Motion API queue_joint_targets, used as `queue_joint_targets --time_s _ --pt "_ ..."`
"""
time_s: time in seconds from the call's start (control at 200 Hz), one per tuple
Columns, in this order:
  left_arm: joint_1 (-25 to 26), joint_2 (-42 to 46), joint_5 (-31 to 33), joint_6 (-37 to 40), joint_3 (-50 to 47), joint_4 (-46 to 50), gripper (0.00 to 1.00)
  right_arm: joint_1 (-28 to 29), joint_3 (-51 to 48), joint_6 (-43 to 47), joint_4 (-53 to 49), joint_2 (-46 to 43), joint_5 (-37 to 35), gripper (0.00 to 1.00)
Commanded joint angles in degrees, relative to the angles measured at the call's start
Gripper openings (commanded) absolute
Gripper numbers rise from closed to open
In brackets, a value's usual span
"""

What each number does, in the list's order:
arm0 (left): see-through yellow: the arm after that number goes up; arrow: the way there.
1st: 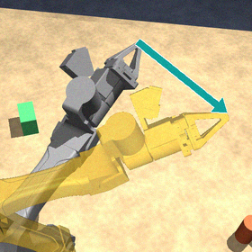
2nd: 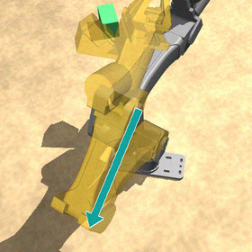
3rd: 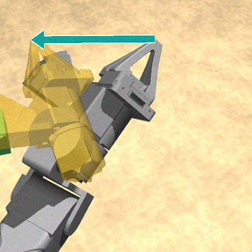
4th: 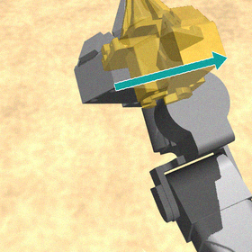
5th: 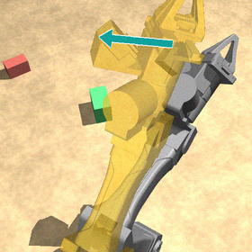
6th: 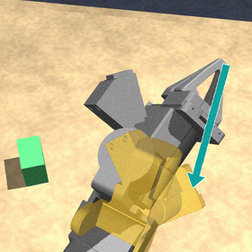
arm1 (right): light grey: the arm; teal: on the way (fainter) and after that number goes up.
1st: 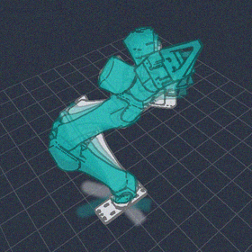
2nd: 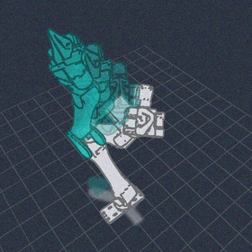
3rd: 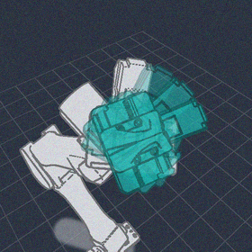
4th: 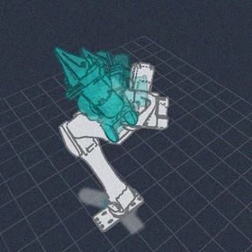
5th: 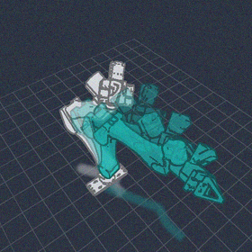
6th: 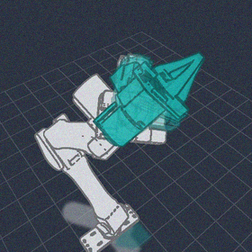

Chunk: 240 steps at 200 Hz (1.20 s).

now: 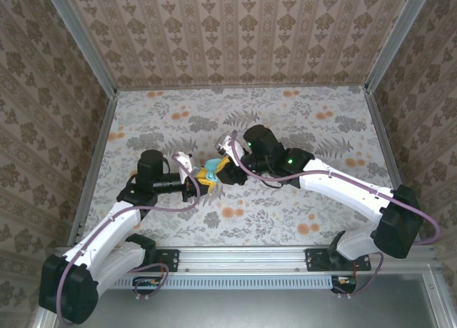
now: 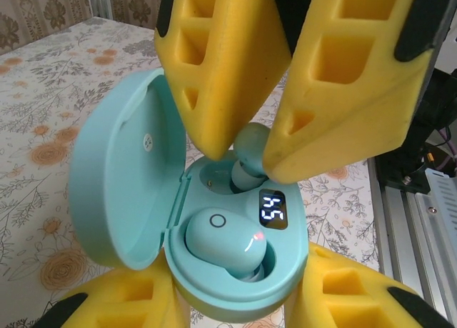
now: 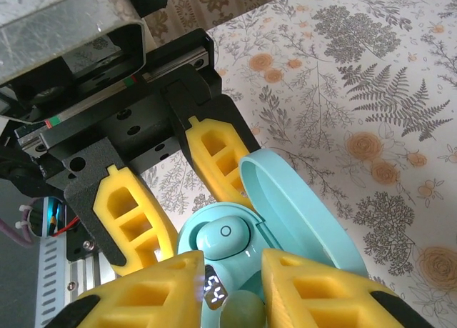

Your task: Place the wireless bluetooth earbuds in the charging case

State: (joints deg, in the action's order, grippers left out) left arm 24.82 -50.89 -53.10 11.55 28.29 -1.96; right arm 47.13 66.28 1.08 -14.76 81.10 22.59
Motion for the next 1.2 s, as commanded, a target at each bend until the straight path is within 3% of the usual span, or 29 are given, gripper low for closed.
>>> queue_joint_targets --time_s 0.0,0.375,0.665,0.855,1.065,1.195 --pt "0.7 1.8 -4.9 0.4 1.6 -3.3 0.00 -0.4 1.3 -1.5 -2.0 1.6 -4.3 0.28" --pt "0.8 1.5 -3.8 -0.7 -0.9 -6.2 0.00 -0.4 7.1 -6.3 -7.0 -0.4 -5.0 0.38" --pt "0.7 0.0 -4.5 -2.0 -1.7 -9.2 0.00 -3.2 8.5 -11.6 -7.9 -5.2 -3.0 0.39" --pt "0.7 -0.7 -5.9 -2.0 -0.8 -9.2 0.00 -9.8 9.2 -16.6 -6.2 -4.0 5.7 0.39" --pt "0.9 -2.8 -6.7 -1.8 1.1 -9.3 0.00 -10.4 13.8 -17.2 -8.7 5.6 15.4 0.35" --pt "0.9 -4.3 -6.5 -2.0 2.8 -9.6 0.00 -10.1 11.7 -17.9 -8.5 6.1 17.8 0.34"
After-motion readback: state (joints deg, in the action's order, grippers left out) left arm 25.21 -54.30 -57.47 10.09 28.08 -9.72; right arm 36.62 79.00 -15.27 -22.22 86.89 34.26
